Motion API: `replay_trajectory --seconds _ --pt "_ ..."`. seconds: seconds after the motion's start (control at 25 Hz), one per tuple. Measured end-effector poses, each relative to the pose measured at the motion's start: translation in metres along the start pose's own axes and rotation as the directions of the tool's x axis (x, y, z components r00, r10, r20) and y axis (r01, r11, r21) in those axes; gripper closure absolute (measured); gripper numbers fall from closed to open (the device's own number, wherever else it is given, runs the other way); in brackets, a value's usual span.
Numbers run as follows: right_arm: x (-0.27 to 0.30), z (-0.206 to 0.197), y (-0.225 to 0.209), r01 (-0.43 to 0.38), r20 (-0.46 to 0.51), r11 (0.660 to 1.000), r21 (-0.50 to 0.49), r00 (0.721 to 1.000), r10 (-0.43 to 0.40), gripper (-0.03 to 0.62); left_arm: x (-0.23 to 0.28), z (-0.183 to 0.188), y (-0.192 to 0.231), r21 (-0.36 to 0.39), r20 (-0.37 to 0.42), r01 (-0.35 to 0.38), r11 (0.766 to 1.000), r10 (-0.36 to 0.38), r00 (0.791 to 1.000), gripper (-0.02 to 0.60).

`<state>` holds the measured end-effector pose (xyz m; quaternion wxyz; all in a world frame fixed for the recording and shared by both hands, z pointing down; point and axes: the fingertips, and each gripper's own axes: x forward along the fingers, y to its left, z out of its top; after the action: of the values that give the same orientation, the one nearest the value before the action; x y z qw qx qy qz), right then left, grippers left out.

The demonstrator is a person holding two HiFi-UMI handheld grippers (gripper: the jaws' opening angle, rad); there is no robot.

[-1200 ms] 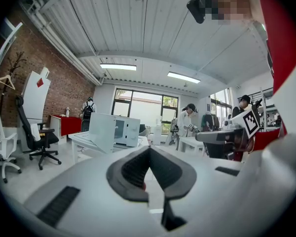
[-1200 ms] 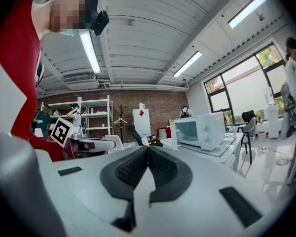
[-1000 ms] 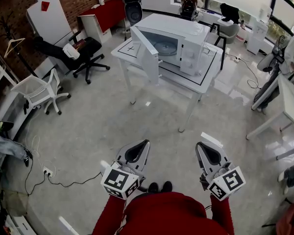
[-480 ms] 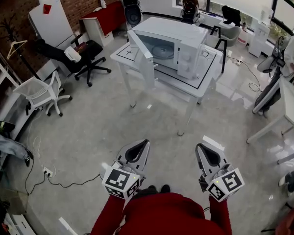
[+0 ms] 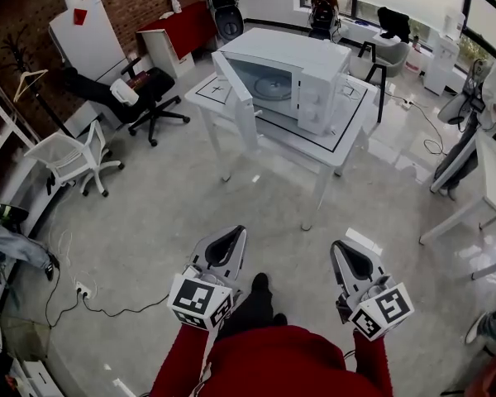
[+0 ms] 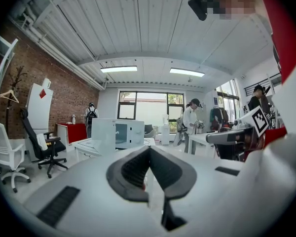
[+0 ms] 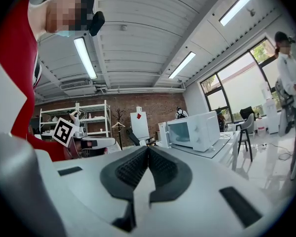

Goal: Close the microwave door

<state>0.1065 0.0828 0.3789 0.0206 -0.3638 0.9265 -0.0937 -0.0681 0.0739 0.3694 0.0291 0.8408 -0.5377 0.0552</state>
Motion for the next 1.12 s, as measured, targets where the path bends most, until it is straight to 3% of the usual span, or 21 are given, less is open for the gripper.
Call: replay_trajectory --seconds 0.28,0.52,0.72,0.96,1.12 --pt "0.037 -0.003 -0.013 -0.017 -0.023 1.0 0.01 1.0 0.017 0.579 0.03 -0.003 0.029 -0.022 -0.004 -0.008 1.0 0.008 1.0 0.571" --pt "0.086 0.0 -0.046 0.007 -0.042 1.0 0.018 0.999 -0.006 0.579 0.075 -0.003 0.082 -0.061 -0.016 -0.046 0.997 0.045 0.999 0.569" --pt "0.129 0.015 -0.071 0.027 -0.05 0.999 0.019 0.998 -0.026 0.579 0.12 0.006 0.118 -0.069 -0.045 -0.024 0.997 0.021 0.999 0.563" --pt "0.168 0.023 -0.101 0.07 -0.046 0.997 0.02 0.997 -0.069 0.579 0.172 0.001 0.145 -0.037 -0.093 0.003 0.999 -0.007 0.996 0.42" --pt "0.169 0.016 -0.128 0.11 -0.037 0.994 0.013 0.993 -0.109 0.58 0.2 -0.02 0.141 -0.038 -0.136 0.047 0.998 -0.052 0.989 0.399"
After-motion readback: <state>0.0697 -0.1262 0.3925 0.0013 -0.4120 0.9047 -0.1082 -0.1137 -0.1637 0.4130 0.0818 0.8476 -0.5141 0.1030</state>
